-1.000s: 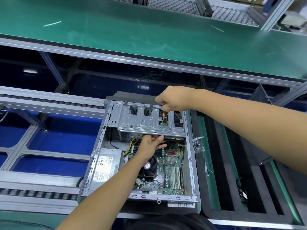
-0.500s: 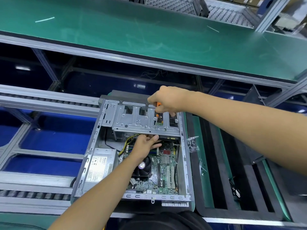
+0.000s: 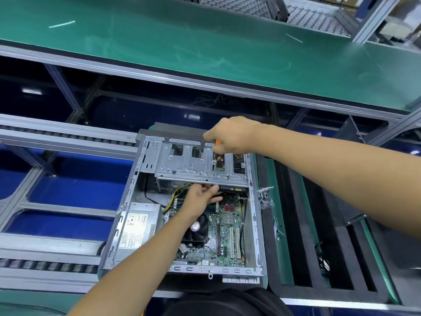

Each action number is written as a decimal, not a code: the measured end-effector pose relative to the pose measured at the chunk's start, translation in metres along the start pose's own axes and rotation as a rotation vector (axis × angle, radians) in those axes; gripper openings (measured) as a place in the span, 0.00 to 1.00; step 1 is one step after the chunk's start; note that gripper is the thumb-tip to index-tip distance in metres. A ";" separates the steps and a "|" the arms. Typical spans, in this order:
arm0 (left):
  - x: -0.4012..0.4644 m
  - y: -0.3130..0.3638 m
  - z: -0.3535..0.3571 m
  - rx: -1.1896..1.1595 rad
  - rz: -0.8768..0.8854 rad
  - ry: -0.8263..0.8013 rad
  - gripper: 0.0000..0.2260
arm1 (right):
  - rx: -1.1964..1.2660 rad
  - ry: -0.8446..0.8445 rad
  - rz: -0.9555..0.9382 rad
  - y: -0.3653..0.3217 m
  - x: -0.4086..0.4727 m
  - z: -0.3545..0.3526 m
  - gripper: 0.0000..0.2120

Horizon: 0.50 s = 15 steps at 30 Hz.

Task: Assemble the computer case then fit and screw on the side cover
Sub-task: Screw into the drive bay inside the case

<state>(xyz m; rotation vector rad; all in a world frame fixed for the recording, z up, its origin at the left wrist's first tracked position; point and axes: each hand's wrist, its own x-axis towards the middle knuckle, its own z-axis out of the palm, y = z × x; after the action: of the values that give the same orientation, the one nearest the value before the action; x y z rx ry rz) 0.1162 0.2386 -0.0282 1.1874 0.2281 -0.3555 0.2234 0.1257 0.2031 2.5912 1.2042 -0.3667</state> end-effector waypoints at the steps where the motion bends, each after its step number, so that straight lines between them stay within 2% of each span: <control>1: 0.000 0.001 0.000 0.003 0.000 -0.001 0.06 | -0.009 0.000 0.035 0.000 0.001 0.001 0.09; 4: -0.001 0.003 0.002 -0.004 0.006 0.001 0.05 | 0.068 -0.072 0.070 0.003 0.001 -0.001 0.05; 6: -0.002 0.003 0.001 -0.007 0.013 0.003 0.05 | 0.204 -0.144 0.021 0.005 -0.001 -0.007 0.13; 8: -0.003 0.003 0.001 -0.008 0.018 -0.005 0.04 | 0.257 -0.139 -0.065 0.005 -0.003 -0.011 0.14; 11: -0.004 0.003 0.002 -0.005 0.013 -0.006 0.05 | 0.179 -0.056 -0.069 -0.001 0.001 -0.005 0.05; 13: -0.003 0.003 0.002 0.005 0.001 0.002 0.06 | 0.085 -0.015 0.014 -0.006 0.006 0.000 0.09; 15: -0.003 0.004 0.002 0.014 -0.010 0.006 0.08 | -0.002 -0.006 0.066 -0.008 0.008 0.004 0.08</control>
<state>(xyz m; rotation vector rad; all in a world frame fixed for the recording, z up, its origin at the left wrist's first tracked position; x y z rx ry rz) 0.1153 0.2385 -0.0232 1.2019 0.2373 -0.3631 0.2221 0.1353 0.1961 2.6187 1.1139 -0.3596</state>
